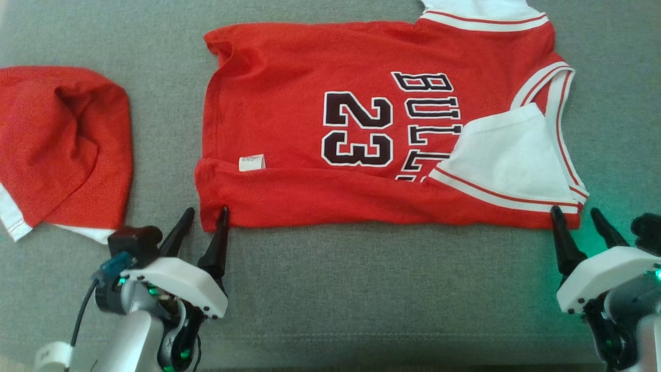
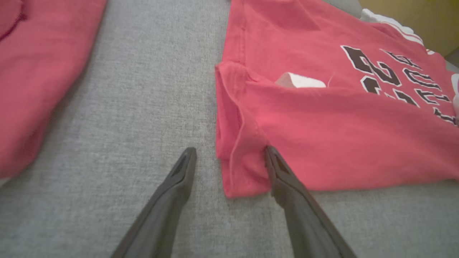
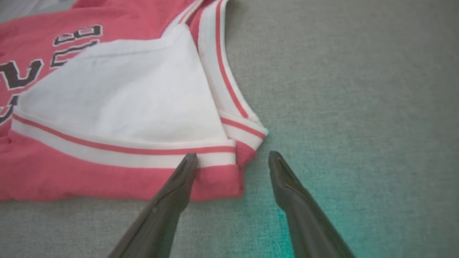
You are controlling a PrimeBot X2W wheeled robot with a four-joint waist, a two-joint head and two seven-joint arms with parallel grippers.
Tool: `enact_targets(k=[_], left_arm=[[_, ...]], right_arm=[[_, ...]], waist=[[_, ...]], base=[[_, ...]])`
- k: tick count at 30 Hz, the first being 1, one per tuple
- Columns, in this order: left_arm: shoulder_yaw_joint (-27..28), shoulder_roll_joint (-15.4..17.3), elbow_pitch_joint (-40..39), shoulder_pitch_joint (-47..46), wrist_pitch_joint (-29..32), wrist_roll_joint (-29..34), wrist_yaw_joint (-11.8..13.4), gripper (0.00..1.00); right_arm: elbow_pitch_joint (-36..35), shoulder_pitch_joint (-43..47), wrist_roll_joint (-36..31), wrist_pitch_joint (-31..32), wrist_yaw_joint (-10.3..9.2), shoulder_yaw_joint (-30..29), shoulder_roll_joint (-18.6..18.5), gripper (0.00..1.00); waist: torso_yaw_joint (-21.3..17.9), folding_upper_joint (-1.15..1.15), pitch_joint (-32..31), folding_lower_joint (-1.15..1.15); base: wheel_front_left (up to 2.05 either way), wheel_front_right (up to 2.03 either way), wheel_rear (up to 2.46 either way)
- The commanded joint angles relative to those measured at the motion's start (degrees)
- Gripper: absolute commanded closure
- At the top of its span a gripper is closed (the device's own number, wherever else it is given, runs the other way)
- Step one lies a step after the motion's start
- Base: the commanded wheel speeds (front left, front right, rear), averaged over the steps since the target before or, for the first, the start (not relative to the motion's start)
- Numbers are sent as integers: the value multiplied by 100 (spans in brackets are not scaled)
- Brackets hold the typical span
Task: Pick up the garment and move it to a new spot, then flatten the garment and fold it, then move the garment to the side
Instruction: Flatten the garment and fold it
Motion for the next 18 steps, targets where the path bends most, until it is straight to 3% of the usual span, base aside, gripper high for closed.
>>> enact_targets(k=[1, 2, 3, 4, 5, 6, 7, 8, 18], left_arm=[[162, 49, -55, -147, 99, -64, -40, 0], [160, 36, -28, -155, 146, -119, -70, 0], [139, 45, -5, -170, 193, -136, -102, 21], [98, 71, 14, -187, 240, -122, -136, 56], [78, 80, 29, -195, 277, -136, -164, 90], [78, 80, 29, -195, 277, -136, -164, 90], [68, 83, 22, -199, 292, -137, -162, 100], [58, 90, -13, -204, 287, -113, -139, 100], [224, 475, -588, 55, 412, -43, 87, 100]], right_arm=[[-102, -123, 78, 130, 23, 82, -15, 0], [-72, -146, 92, 202, 23, 85, -14, 0], [-46, -167, 111, 273, 23, 86, -13, 0], [-24, -195, 150, 332, 23, 101, -11, 2], [-9, -229, 175, 356, 23, 113, -18, 52], [-9, -229, 175, 356, 23, 113, -18, 52], [3, -260, 203, 362, 23, 124, -28, 80], [10, -287, 227, 351, 23, 123, -39, 100], [-568, 159, 457, 355, 23, -89, 48, 100]], waist=[[21, 0, 37, 0], [24, 0, 46, 0], [27, 0, 55, 0], [26, 0, 64, 0], [26, 0, 68, 0], [26, 0, 68, 0], [26, 0, 72, 0], [27, 0, 76, 0], [80, 0, -113, 0]], base=[[0, 0, 0], [0, 0, 0], [0, 0, 0], [0, 0, 0], [0, 0, 0], [0, 0, 0], [0, 0, 0], [0, 0, 0], [0, 0, 0]])
